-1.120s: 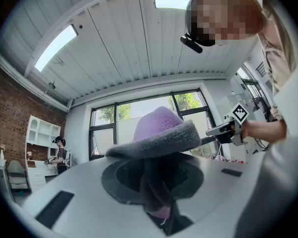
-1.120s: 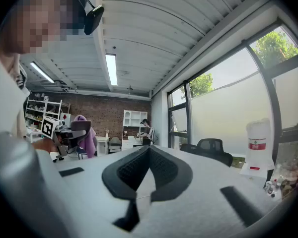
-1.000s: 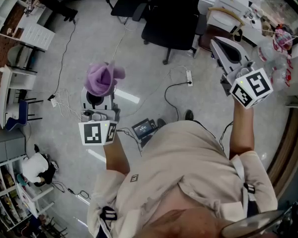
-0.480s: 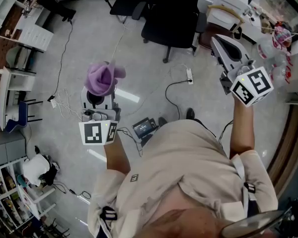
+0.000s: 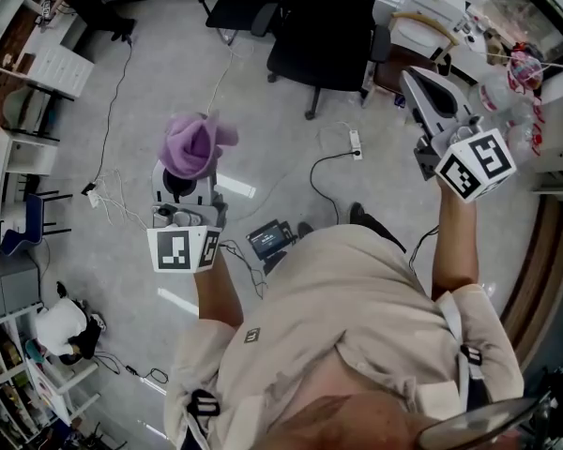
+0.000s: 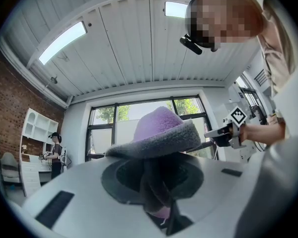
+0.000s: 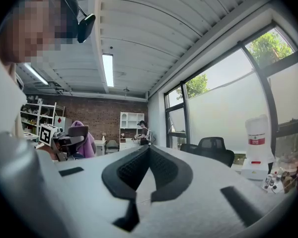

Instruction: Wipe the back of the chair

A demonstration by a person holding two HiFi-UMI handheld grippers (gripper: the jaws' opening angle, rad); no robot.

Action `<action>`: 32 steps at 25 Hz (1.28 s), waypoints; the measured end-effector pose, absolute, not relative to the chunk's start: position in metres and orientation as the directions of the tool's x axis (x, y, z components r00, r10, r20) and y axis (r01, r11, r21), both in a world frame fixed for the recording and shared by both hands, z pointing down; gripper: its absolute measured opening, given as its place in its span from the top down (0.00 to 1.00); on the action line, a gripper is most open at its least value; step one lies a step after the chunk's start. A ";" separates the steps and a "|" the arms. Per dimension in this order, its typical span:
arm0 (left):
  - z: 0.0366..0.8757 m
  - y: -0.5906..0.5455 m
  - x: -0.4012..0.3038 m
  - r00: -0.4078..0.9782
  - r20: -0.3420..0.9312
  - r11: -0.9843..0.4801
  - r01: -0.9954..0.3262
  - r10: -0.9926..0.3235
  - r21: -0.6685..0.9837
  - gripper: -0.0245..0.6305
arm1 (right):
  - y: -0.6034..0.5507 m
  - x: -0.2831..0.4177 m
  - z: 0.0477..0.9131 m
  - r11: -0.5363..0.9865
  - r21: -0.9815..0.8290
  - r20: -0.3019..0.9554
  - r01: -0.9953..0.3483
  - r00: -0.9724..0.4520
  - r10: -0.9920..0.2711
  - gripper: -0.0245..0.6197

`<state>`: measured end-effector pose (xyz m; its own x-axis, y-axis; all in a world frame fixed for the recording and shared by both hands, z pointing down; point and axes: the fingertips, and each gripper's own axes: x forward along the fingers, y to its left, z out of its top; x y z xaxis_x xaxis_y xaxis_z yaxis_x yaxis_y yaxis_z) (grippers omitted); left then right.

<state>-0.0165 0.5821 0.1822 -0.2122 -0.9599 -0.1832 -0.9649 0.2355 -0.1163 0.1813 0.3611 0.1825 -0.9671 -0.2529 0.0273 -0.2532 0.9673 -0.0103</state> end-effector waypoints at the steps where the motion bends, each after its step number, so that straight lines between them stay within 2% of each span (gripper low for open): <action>1: 0.183 0.583 -0.018 -0.210 -0.184 0.232 -0.967 -0.960 -0.109 0.86 | 0.363 0.179 0.182 0.967 -0.008 0.031 -0.254 -0.967 -0.254 0.97; 15: 0.199 0.519 -0.044 -0.241 -0.125 0.256 -0.959 -0.962 -0.124 0.86 | 0.281 0.148 0.206 0.970 -0.060 0.035 -0.238 -0.971 -0.236 0.97; 26: 0.202 0.367 -0.065 -0.276 -0.070 0.284 -0.946 -0.959 -0.154 0.86 | 0.122 0.111 0.221 0.975 -0.113 0.015 -0.190 -0.982 -0.189 0.97; 32: 0.193 0.276 -0.053 -0.250 -0.061 0.256 -0.950 -0.966 -0.176 0.86 | 0.039 0.119 0.223 0.974 -0.131 -0.007 -0.183 -0.983 -0.185 0.97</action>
<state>-0.0533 0.2759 0.1927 -0.2495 -0.9665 -0.0610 -0.9503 0.2565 -0.1762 0.1193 0.0393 0.2226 -0.9827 -0.1852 -0.0073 -0.1827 0.9744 -0.1312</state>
